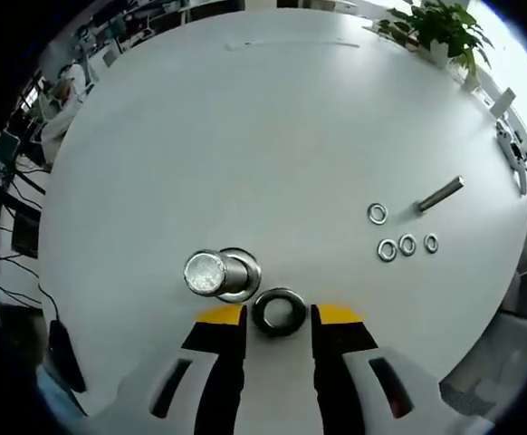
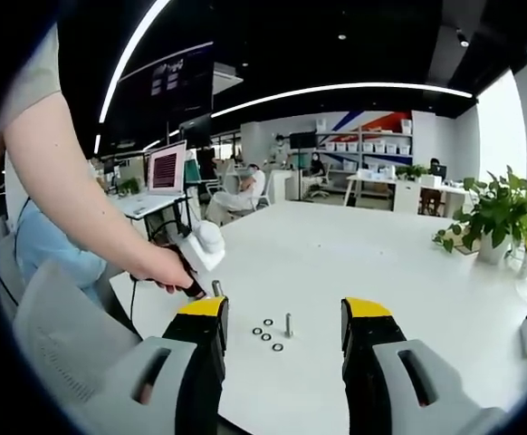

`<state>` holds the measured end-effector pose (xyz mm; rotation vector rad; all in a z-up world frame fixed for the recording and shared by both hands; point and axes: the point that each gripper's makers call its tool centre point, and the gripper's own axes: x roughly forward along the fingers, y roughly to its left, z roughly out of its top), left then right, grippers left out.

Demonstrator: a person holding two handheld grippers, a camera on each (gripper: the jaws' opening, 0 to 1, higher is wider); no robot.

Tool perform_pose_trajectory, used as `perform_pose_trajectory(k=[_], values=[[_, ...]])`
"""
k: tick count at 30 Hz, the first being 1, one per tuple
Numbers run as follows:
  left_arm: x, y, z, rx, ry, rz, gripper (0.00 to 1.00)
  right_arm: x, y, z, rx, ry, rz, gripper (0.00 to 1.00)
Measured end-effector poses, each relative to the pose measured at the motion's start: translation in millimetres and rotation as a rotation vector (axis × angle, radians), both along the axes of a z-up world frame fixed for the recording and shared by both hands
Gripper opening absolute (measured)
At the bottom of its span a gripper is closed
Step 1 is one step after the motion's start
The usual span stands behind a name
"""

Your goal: Place the washer onto the threaded stud by aligning its center hole with the stud, sliding it down to the base, and recovering from edge contact or off-axis alignment until the washer reaches the visible bottom stop.

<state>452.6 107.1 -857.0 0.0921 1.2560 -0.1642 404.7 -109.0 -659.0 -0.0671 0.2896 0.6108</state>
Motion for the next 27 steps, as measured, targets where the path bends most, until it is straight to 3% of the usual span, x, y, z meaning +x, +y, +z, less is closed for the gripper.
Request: perform_pose_trajectory(k=[21, 27], values=[[-1.3, 0.2, -0.5, 0.032, 0.032, 0.014, 0.21, 1.3, -3.2, 1.6, 0.012, -0.002, -0.016, 0.52], [-3.3, 0.9, -0.6, 0.037, 0.055, -0.021, 0.21, 1.9, -4.4, 2.3, 0.017, -0.005, -0.021, 0.52]])
